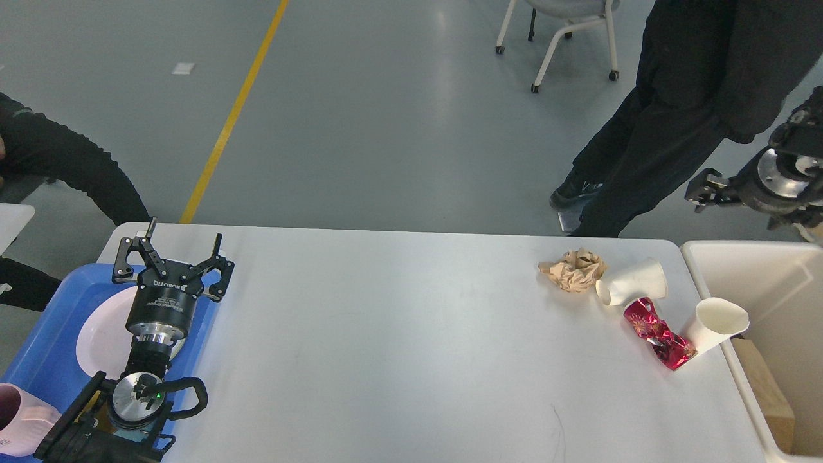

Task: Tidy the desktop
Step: 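Move the right gripper over the white paper cup nearest the bin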

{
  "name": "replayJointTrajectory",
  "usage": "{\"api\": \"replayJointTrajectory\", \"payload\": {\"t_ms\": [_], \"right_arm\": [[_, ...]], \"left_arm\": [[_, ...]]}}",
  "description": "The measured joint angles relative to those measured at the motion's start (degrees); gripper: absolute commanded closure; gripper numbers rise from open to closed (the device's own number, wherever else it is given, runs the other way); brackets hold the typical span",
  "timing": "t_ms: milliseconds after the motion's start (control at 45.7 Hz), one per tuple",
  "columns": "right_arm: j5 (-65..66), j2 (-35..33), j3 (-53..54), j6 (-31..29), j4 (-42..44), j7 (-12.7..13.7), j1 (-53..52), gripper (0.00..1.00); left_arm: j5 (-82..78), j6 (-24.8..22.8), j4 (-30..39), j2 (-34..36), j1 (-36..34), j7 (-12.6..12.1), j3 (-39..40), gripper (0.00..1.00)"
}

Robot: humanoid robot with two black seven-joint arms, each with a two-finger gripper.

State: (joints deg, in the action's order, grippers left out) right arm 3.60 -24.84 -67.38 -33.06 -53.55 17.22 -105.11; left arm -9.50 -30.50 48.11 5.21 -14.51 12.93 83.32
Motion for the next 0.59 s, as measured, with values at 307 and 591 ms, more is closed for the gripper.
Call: {"api": "replayJointTrajectory", "payload": {"t_ms": [307,591], "right_arm": [[-0.45,5.55,-0.44,-21.61,-16.54,0.0,-20.09,0.0],[-0.61,-0.54,-0.78,-21.94,-31.39,0.01,-31.2,0.0]], "left_arm": [[0.01,0.0,-0.01,0.06,0.09,-0.02,-0.06,0.04],[0.0,0.06,-0.04,0.07,0.09,-0.01,-0.04,0.04]]}}
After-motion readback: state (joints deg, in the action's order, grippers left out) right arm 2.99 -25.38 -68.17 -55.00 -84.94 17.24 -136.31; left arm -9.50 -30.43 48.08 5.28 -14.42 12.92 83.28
